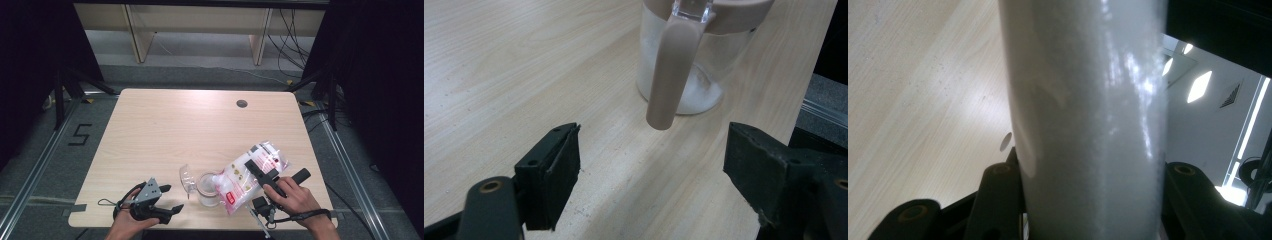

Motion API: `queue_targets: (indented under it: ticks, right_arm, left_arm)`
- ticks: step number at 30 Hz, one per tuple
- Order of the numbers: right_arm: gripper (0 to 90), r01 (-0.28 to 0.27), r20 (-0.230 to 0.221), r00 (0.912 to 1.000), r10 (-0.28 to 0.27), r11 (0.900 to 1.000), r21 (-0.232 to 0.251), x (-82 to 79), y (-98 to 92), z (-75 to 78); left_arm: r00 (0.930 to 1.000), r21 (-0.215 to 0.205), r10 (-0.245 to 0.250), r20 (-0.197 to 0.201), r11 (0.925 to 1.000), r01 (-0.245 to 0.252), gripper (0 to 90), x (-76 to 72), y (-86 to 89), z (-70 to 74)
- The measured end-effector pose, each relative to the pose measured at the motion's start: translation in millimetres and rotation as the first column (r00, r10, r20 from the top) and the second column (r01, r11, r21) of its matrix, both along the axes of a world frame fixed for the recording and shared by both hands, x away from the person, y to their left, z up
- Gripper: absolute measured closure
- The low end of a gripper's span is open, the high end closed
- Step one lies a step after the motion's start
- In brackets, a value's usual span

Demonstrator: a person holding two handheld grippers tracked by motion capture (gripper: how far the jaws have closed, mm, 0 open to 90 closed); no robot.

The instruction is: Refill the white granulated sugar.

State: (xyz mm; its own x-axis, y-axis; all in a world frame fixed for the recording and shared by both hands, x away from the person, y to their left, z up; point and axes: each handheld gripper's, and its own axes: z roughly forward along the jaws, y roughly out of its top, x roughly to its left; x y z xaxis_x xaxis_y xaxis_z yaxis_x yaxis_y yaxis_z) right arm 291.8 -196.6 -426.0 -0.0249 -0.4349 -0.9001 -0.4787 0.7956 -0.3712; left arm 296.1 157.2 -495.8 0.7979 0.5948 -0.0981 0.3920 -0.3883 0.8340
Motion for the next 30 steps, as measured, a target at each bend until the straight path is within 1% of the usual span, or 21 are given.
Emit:
queue_targets:
  ticks: [3,4,5,6,8,10,13,14,15,17,20,21,24,26,27,28,30]
  right_arm:
    - [60.6,0.001,-0.001,1.0,-0.001,1.0,-0.001,-0.2,-0.1,0.2]
    - [60.6,0.011,-0.009,0.9999,-0.011,1.0,0.019,-0.8,-0.1,-1.1]
    - [60.7,-0.01,0.006,0.9999,0.01,1.0,-0.021,0.6,0.8,1.5]
    - [60.9,-0.009,0.001,1.0,0.009,1.0,-0.023,0.5,1.2,1.3]
    - [61.0,-0.01,0.0,1.0,0.01,1.0,-0.023,0.5,1.5,1.0]
    - [61.3,-0.004,-0.006,1.0,0.004,1.0,-0.01,-0.2,1.2,-0.3]
    - [61.7,0.0,-0.011,0.9999,-0.001,1.0,-0.013,-0.6,1.1,0.3]
    - [61.8,-0.002,-0.01,0.9999,0.002,1.0,-0.008,-0.5,0.8,0.1]
    - [62.0,0.01,-0.019,0.9998,-0.01,1.0,0.004,-1.0,0.9,-0.5]
    - [62.3,-0.003,-0.01,0.9999,0.003,1.0,-0.01,-0.2,1.1,-0.4]
    - [62.6,-0.004,-0.013,0.9999,0.004,1.0,-0.004,0.1,0.9,-1.4]
    - [62.8,-0.004,-0.015,0.9999,0.004,1.0,-0.005,0.2,1.1,-1.4]
    - [63.0,0.0,-0.022,0.9998,-0.001,1.0,-0.014,0.3,1.6,-0.9]
    - [63.2,-0.004,-0.019,0.9998,0.004,1.0,-0.006,0.6,1.2,-1.4]
    - [63.3,-0.009,-0.017,0.9998,0.009,1.0,-0.017,1.3,1.5,-0.6]
    - [63.3,-0.01,-0.014,0.9999,0.01,1.0,-0.012,1.4,0.8,-1.3]
    - [63.4,-0.001,-0.023,0.9997,0.001,1.0,-0.01,1.4,0.4,-1.2]
  left_arm:
    - [1.0,0.0,0.0,-0.001,1.0,0.0,22.2,-0.1,-0.3,0.2]
    - [1.0,-0.007,0.003,-0.002,1.0,-0.003,22.2,-0.2,-1.0,-0.2]
    - [1.0,-0.007,0.003,-0.003,1.0,-0.003,22.2,-0.3,-1.1,-0.3]
    - [1.0,-0.002,-0.004,0.001,1.0,0.004,22.2,0.3,-0.7,-0.2]
    - [1.0,-0.008,-0.003,0.004,1.0,0.003,22.2,0.2,-1.0,-0.4]
    - [1.0,-0.007,-0.003,0.004,1.0,0.003,22.2,0.2,-0.8,-0.4]
    - [1.0,-0.006,0.002,-0.002,1.0,-0.002,22.2,-0.2,-0.9,-0.2]
    - [1.0,-0.012,0.002,0.0,0.9999,-0.002,22.3,-0.1,-1.2,-0.6]
    - [1.0,-0.01,-0.001,0.005,0.9999,0.002,22.2,0.2,-1.1,-0.6]
    - [1.0,-0.006,0.002,-0.003,1.0,-0.002,22.2,-0.1,-1.0,-0.3]
    - [1.0,-0.009,-0.001,0.005,1.0,0.001,22.2,0.4,-1.0,-1.0]
    - [1.0,0.0,-0.005,-0.001,1.0,0.005,22.2,0.3,-0.5,-0.3]
    - [1.0,-0.001,-0.001,0.0,1.0,0.001,22.2,0.0,-0.3,-0.2]
    - [1.0,0.0,-0.001,-0.002,1.0,0.001,22.2,0.0,-0.4,0.0]
    - [1.0,-0.007,0.002,-0.003,1.0,-0.002,22.3,-0.2,-1.0,-0.3]
    - [1.0,-0.006,0.002,-0.003,1.0,-0.002,22.2,-0.2,-1.0,-0.3]
    - [1.0,-0.006,0.002,-0.002,1.0,-0.002,22.2,-0.2,-0.9,-0.2]
